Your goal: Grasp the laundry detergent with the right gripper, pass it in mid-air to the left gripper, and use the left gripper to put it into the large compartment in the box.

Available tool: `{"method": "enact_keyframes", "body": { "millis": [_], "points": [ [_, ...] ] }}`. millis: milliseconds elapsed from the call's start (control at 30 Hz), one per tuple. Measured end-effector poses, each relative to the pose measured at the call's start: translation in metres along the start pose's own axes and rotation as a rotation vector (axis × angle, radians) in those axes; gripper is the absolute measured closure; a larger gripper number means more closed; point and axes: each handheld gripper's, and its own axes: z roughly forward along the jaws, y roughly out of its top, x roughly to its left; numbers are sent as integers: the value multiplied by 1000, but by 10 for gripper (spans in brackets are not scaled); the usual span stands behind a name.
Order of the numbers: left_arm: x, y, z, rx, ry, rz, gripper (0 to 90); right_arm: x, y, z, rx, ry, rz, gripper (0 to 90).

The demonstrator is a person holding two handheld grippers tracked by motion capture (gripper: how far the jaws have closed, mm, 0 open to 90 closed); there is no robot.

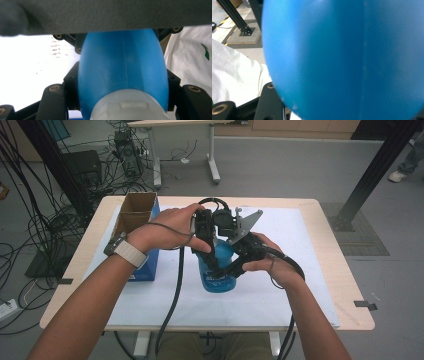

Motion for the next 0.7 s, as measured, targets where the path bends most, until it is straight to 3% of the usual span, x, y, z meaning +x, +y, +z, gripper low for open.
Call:
{"method": "enact_keyframes", "body": {
  "millis": [700],
  "points": [
    [0,2,1,7,-2,-4,378,0,-3,-1,-11,0,-1,432]
  ]
}}
